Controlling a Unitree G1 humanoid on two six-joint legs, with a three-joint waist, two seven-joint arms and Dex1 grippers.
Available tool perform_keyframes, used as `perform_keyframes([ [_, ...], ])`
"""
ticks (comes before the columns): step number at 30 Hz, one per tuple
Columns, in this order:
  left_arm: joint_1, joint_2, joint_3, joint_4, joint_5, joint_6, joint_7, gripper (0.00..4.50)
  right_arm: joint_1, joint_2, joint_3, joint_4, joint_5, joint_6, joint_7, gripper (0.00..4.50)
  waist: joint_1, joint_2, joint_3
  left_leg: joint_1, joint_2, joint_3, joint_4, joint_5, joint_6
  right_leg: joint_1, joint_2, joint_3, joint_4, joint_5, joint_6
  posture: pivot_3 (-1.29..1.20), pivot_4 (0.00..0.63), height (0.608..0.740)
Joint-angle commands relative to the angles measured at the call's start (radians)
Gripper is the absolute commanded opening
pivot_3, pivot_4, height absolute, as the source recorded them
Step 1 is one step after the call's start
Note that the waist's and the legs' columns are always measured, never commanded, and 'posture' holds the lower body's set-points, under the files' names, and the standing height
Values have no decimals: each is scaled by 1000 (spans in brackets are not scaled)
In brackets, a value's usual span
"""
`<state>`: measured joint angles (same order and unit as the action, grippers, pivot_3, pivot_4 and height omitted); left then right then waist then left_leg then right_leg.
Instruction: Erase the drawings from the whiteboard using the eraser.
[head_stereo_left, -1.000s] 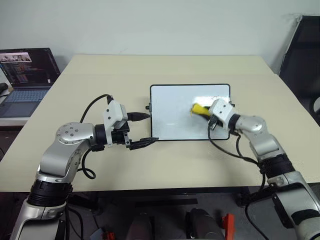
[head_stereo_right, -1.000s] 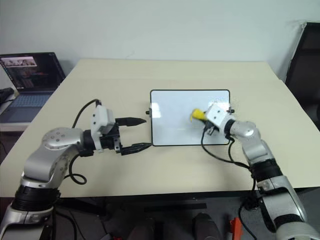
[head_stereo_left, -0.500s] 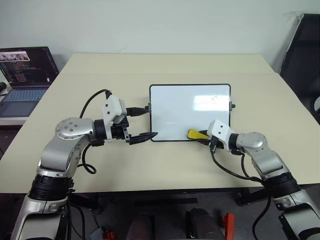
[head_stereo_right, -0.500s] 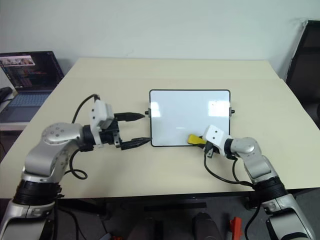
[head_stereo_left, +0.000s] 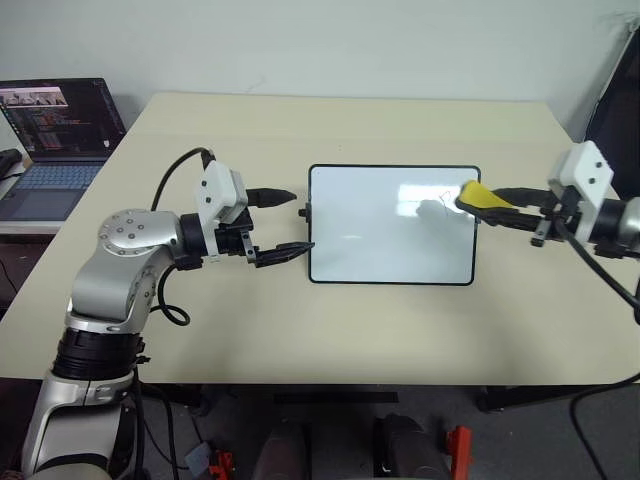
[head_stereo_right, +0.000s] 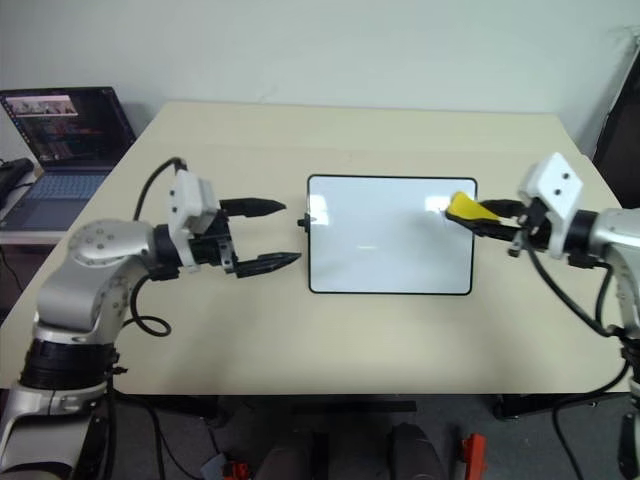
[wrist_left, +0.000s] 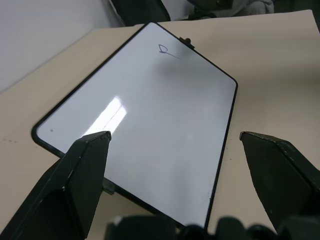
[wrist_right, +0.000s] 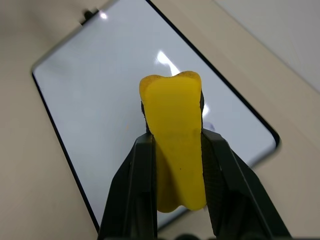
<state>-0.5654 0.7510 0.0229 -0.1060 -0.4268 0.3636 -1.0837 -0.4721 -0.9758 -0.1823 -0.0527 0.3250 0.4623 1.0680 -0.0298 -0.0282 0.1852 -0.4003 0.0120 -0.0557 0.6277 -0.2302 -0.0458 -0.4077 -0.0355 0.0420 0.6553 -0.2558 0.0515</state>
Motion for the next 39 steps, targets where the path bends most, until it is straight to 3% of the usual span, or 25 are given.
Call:
perform_keyframes([
  [1,-21,22,24,-5,-2,-8,-13,4500,34,-40,-58,18,-7,-51,9,853,-2,0,0,0,0,0,0,0,0,0,0,0,0,0,0,0,150,740],
  [20,-8,24,28,-15,1,0,-11,4500,-38,-9,-24,66,-12,-98,-26,852,-5,1,0,1,0,1,1,0,0,0,0,1,2,0,0,0,150,740],
  [23,-8,17,19,-10,6,-5,-11,4500,-116,64,1,107,-34,-140,-90,852,-9,1,0,1,0,1,2,0,0,0,0,1,3,0,0,0,150,740],
  [30,-24,-25,6,28,43,-50,21,4500,-298,268,124,410,-277,-386,-404,852,-15,1,1,2,0,1,2,0,0,0,0,2,4,0,0,0,150,740],
  [39,2,-13,29,5,43,-40,23,4500,-325,360,196,524,-331,-454,-416,851,-12,1,1,0,0,1,2,0,0,-1,0,1,4,0,0,0,150,740],
])
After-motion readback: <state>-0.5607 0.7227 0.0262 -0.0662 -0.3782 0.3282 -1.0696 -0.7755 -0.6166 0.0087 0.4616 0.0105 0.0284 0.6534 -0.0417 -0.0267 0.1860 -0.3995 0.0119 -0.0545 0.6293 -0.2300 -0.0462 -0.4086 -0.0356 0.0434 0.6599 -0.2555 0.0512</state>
